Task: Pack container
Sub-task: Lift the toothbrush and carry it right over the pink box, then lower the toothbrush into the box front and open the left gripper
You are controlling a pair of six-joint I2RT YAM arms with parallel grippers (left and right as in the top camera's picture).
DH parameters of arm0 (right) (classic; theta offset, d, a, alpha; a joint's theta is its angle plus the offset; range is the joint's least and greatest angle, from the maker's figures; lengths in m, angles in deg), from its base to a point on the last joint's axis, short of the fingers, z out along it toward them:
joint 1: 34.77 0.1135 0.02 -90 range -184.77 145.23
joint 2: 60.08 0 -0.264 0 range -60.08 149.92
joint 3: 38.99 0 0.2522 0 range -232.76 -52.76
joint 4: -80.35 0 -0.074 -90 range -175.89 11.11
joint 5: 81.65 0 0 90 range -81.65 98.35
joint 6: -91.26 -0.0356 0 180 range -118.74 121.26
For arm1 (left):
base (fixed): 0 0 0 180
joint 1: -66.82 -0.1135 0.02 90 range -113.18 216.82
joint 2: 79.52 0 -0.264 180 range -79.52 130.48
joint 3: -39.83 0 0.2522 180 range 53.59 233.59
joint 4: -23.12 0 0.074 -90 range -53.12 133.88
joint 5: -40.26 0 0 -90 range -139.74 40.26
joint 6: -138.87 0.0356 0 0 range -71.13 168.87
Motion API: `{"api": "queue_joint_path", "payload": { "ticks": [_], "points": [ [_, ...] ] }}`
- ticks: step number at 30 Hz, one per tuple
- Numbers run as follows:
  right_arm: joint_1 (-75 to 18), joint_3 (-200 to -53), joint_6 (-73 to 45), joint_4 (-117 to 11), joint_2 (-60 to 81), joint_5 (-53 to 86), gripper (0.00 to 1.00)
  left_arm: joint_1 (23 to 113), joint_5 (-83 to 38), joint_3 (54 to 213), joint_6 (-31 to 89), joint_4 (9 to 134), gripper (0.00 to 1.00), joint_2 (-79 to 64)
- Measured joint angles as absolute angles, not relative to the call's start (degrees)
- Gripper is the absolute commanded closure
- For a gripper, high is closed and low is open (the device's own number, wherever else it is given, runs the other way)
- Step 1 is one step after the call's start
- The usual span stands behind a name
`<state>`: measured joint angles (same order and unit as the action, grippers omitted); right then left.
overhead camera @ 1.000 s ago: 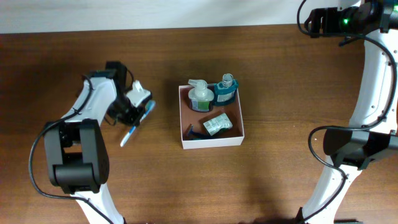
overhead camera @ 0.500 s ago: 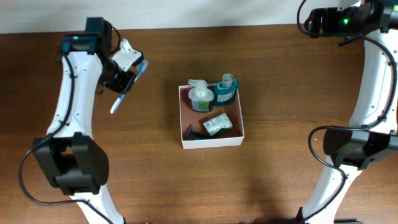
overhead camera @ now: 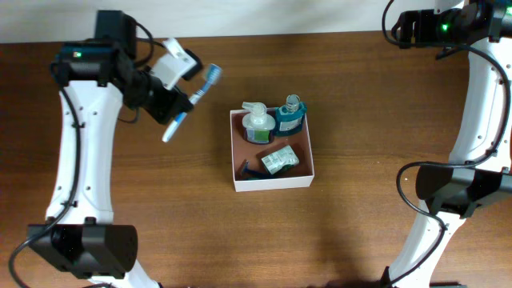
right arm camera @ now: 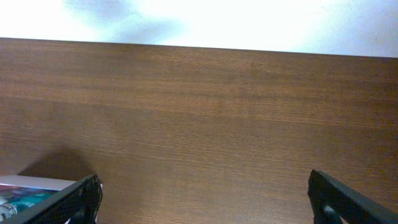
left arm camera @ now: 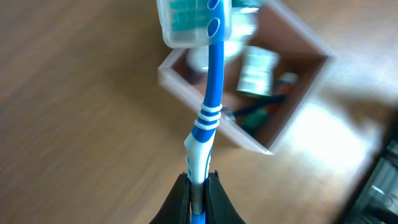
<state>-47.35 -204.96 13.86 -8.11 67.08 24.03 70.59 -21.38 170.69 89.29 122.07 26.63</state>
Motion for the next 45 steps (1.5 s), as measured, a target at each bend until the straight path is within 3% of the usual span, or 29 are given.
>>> {"api": "queue_joint_path", "payload": {
  "ticks": [11,19,45],
  "points": [
    [-47.3,-205.0,13.8,-8.1,67.1,24.0,0.01,82.4,-17.1,170.7,97.7,126.4,0.99,26.7],
    [-47.3,-205.0,13.8,-8.1,67.1,24.1,0.01,91.6,-23.2,170.7,99.5,123.3,0.99,26.7],
    [-47.3,-205.0,13.8,-8.1,67.1,24.0,0.01,98.3,-28.8,152.1,103.0,104.9,0.98,26.7]
  ]
}}
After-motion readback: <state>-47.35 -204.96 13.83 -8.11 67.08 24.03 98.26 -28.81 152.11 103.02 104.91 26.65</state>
